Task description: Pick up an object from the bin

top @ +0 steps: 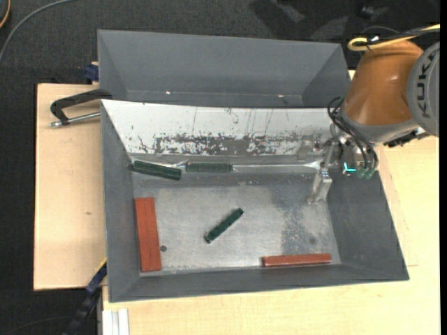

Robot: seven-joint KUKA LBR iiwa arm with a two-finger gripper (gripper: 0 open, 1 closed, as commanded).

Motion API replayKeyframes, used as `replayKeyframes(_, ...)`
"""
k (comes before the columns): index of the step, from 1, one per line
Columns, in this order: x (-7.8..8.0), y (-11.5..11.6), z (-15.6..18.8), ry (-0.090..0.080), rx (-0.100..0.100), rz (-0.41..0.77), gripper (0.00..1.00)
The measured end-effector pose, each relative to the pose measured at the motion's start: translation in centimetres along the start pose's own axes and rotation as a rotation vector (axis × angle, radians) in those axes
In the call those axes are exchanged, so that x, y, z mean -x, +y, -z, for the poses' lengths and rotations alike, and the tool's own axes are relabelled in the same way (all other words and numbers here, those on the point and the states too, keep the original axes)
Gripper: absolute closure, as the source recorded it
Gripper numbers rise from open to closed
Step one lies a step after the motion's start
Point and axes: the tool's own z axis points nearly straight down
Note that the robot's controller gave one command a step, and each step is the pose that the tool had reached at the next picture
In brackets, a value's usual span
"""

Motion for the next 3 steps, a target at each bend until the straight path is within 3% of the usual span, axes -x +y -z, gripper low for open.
replayKeyframes(1,-2.0,6.3,-0.3,-0.005,0.002,0.063,0.00)
replayKeyframes(2,-3.6,11.9,-6.4,-0.002,0.001,0.319,0.00)
replayKeyframes(3,-5.6,18.3,-7.1,-0.006,-0.001,0.784,0.00)
